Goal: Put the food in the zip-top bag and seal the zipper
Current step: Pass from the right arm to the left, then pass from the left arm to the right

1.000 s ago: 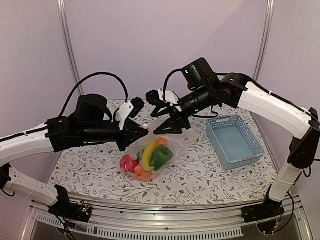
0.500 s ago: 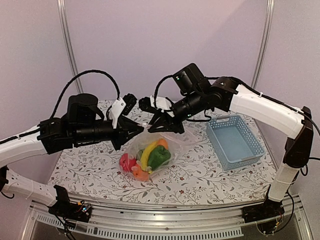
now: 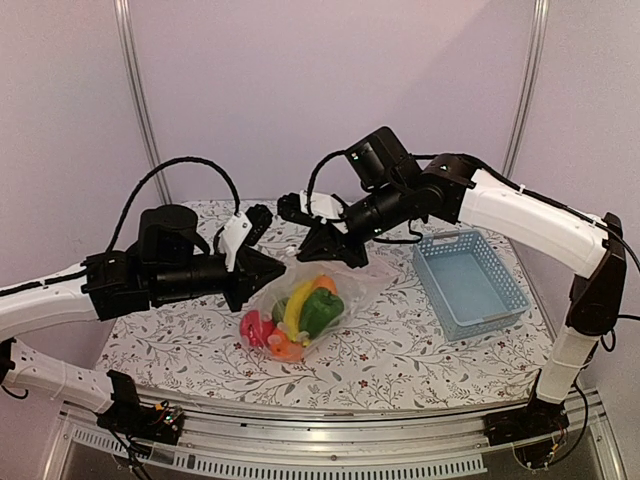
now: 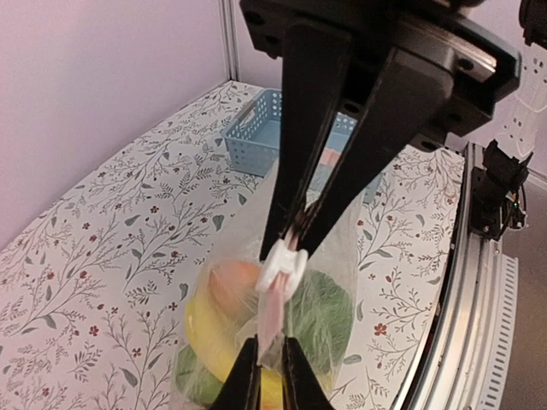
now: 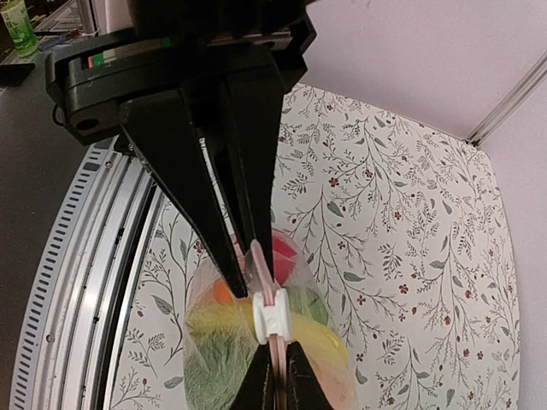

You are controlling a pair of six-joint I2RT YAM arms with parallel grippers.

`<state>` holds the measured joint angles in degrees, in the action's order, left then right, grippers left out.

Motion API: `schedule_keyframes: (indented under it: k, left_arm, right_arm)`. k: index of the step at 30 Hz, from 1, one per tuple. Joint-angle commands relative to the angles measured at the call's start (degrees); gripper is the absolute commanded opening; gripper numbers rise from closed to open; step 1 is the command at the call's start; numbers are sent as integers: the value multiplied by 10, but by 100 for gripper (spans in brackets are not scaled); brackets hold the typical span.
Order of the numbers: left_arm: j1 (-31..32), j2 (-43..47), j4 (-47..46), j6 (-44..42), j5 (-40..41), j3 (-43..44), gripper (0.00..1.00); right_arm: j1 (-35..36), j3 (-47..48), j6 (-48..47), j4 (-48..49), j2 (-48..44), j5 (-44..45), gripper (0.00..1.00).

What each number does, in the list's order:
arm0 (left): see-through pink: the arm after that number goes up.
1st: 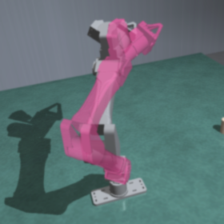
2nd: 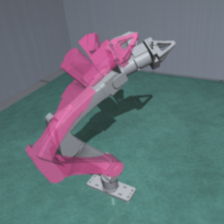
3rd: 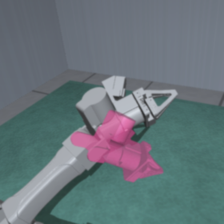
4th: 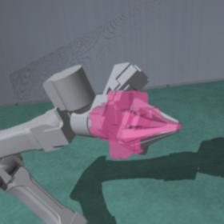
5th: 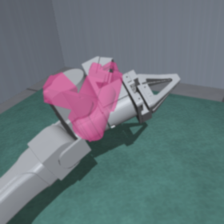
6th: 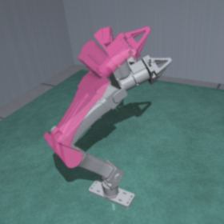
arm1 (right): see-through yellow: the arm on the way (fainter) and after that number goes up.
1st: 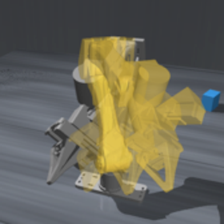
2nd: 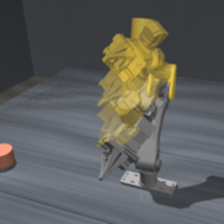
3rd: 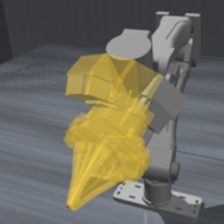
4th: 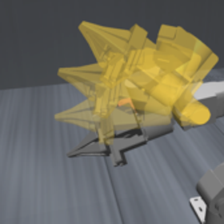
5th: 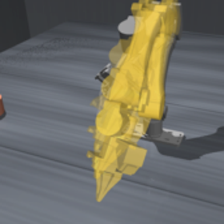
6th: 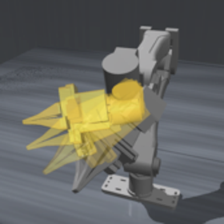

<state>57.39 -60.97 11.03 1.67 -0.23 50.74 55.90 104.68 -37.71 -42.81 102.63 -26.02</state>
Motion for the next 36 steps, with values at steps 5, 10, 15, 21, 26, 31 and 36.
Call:
schedule_keyframes:
  k: [5,10,15,21,26,31,36]
  left_arm:
    - [6,9,-59,-9,11,-16,3]
    - [7,4,-71,-9,12,-19,12]
    - [7,0,-81,-10,7,-22,13]
    - [7,-12,-87,-16,-7,-17,6]
    - [7,-21,-81,-16,-13,-12,1]
    - [7,-17,-80,-16,-13,-14,0]
    - [7,-16,-77,-16,-12,-14,6]
  right_arm:
    - [2,13,10,7,12,-12,7]
    - [2,19,11,5,13,-19,8]
    - [2,21,11,2,15,-21,8]
    - [2,22,12,2,17,-25,8]
    - [2,24,14,3,15,-25,11]
    - [2,25,15,5,16,-24,19]
    - [2,28,16,5,19,-35,16]
